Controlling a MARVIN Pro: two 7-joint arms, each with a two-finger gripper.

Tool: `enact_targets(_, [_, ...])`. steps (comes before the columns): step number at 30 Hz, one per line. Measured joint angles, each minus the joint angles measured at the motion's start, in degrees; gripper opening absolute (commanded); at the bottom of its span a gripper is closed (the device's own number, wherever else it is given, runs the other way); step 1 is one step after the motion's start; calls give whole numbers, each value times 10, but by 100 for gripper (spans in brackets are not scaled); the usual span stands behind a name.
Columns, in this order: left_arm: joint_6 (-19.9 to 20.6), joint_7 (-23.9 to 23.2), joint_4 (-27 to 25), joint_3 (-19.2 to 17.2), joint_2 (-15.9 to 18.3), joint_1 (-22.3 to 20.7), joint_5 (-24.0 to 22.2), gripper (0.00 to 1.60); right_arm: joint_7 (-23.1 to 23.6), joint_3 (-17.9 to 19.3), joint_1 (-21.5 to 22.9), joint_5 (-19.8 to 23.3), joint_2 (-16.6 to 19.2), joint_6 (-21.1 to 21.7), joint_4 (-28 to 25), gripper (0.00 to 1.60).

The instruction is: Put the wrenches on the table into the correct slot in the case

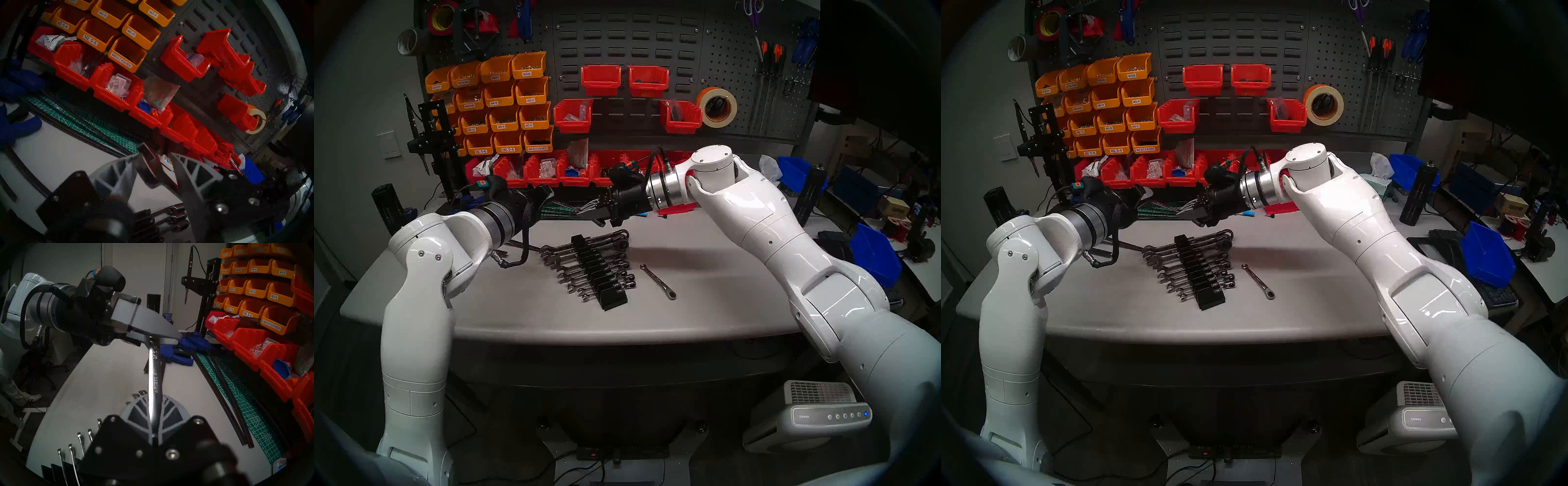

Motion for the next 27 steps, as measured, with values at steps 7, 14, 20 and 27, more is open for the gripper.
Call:
enact_targets(7, [1,-6,-3,-7,-2,1,-8,0,-2,0,0,-2,0,1,0,0])
enact_targets(14, [8,-12,-7,-14,-3,2,-30,0,-5,-4,0,-5,-2,2,1,0])
enact_targets(20, [20,-12,-8,-23,-4,3,-45,0,-8,-4,0,-7,-2,2,1,0])
enact_targets(27, [26,15,-8,-26,-12,2,-54,0,-13,-4,-3,-10,-2,-8,-3,0])
